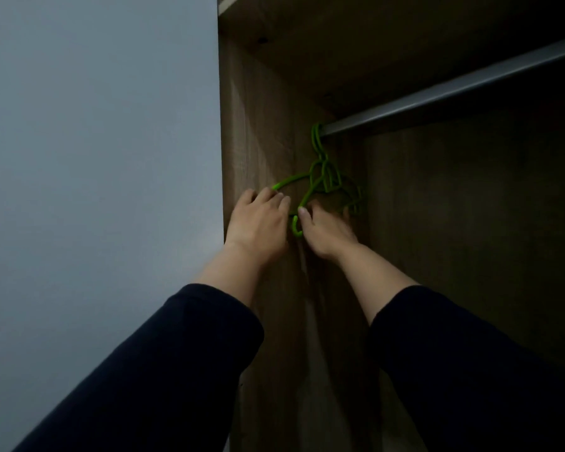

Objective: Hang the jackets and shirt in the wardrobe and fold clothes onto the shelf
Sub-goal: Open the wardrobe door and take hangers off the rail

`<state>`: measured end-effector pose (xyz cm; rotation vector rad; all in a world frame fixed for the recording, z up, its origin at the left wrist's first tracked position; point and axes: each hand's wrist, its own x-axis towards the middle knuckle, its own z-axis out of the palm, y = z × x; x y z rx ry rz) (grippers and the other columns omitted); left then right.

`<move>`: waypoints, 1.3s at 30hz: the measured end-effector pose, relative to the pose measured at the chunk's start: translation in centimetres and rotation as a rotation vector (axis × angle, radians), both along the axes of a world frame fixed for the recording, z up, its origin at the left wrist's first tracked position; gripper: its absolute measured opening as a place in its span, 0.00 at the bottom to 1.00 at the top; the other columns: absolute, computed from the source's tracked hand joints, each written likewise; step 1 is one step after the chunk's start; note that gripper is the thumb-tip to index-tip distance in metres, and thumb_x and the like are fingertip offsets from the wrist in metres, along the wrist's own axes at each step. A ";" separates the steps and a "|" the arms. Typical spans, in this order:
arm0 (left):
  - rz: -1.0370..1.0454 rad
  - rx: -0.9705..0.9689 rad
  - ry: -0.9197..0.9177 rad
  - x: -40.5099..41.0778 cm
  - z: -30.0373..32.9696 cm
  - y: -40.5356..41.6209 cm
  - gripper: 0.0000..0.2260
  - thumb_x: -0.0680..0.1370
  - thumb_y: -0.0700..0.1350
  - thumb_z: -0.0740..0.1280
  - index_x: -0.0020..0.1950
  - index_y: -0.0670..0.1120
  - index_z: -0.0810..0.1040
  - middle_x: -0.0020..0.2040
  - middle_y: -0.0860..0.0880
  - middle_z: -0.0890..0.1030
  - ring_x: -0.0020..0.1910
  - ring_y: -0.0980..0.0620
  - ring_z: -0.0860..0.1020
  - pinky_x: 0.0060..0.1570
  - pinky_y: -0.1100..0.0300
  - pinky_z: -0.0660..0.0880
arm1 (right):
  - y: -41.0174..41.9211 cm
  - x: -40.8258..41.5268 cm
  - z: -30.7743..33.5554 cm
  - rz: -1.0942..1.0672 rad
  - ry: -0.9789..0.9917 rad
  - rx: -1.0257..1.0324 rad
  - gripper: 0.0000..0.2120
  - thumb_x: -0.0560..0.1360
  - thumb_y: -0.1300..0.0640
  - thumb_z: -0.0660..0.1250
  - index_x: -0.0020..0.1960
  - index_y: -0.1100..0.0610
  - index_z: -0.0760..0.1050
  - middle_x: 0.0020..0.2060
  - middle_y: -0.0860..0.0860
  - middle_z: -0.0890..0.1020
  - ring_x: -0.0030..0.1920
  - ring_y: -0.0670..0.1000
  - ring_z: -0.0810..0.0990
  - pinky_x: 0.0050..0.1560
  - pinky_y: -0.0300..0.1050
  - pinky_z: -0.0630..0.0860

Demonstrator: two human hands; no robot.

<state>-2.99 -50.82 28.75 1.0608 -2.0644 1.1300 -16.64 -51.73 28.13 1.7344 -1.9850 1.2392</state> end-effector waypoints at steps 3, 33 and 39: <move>0.038 -0.023 -0.045 0.1 -0.1 -0.2 0.27 0.79 0.51 0.56 0.77 0.44 0.58 0.77 0.46 0.61 0.76 0.48 0.56 0.71 0.50 0.56 | 0.6 0.1 1.1 0.041 -0.156 -0.036 0.29 0.82 0.41 0.42 0.70 0.59 0.66 0.67 0.61 0.72 0.69 0.59 0.70 0.68 0.51 0.63; 0.286 -0.014 -0.173 -0.7 -2.6 -0.5 0.32 0.79 0.59 0.51 0.78 0.44 0.51 0.79 0.43 0.45 0.78 0.44 0.43 0.74 0.40 0.43 | 7.2 -1.2 -6.8 0.129 -0.694 -0.046 0.09 0.78 0.60 0.62 0.39 0.56 0.71 0.28 0.52 0.70 0.27 0.51 0.68 0.28 0.44 0.65; 0.019 0.328 -0.046 -3.3 -8.8 1.3 0.29 0.82 0.55 0.48 0.78 0.44 0.43 0.79 0.46 0.42 0.78 0.48 0.42 0.74 0.44 0.42 | 14.0 -2.7 -7.4 0.171 -0.702 0.194 0.13 0.79 0.66 0.57 0.37 0.60 0.70 0.21 0.51 0.65 0.13 0.43 0.61 0.16 0.31 0.58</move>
